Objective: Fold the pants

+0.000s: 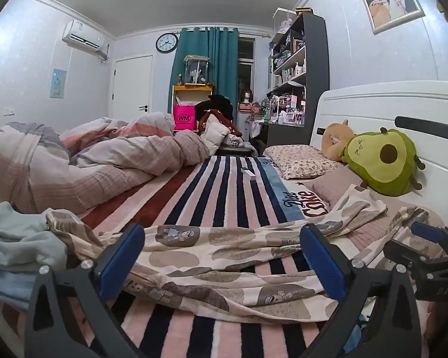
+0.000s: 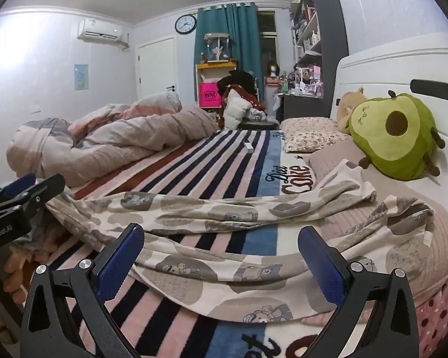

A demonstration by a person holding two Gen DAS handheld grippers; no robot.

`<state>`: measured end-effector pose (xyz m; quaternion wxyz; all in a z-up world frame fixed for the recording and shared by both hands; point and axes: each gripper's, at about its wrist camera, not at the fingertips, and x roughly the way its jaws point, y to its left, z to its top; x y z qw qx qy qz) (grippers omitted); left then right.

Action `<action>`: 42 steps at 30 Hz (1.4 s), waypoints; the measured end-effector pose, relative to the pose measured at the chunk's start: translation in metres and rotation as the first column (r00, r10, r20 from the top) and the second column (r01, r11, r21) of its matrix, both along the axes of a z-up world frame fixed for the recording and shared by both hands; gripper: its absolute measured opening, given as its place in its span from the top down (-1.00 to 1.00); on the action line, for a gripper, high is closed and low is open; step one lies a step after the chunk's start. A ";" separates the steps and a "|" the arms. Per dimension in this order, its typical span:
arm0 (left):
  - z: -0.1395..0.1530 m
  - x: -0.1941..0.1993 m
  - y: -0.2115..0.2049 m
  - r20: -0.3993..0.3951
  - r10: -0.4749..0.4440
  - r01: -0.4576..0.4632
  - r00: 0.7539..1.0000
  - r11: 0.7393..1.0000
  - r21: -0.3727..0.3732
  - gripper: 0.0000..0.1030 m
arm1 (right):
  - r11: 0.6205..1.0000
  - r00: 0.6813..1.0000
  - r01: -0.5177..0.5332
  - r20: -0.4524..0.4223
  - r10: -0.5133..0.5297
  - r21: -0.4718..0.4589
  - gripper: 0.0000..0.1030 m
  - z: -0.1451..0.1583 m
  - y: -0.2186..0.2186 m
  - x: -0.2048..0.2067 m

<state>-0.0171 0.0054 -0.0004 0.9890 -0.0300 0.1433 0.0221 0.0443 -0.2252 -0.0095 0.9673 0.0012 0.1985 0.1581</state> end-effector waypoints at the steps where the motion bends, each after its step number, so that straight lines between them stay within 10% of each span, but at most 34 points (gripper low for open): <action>1: -0.001 -0.001 0.000 -0.002 -0.002 0.002 1.000 1.000 -0.002 -0.99 | 1.000 1.000 0.003 0.003 -0.003 0.001 -0.99 0.000 0.000 -0.001; 42: -0.007 -0.004 0.006 -0.009 -0.019 0.019 1.000 0.999 -0.048 -0.99 | 0.999 0.999 -0.025 0.045 0.023 0.047 -0.99 0.007 0.003 -0.011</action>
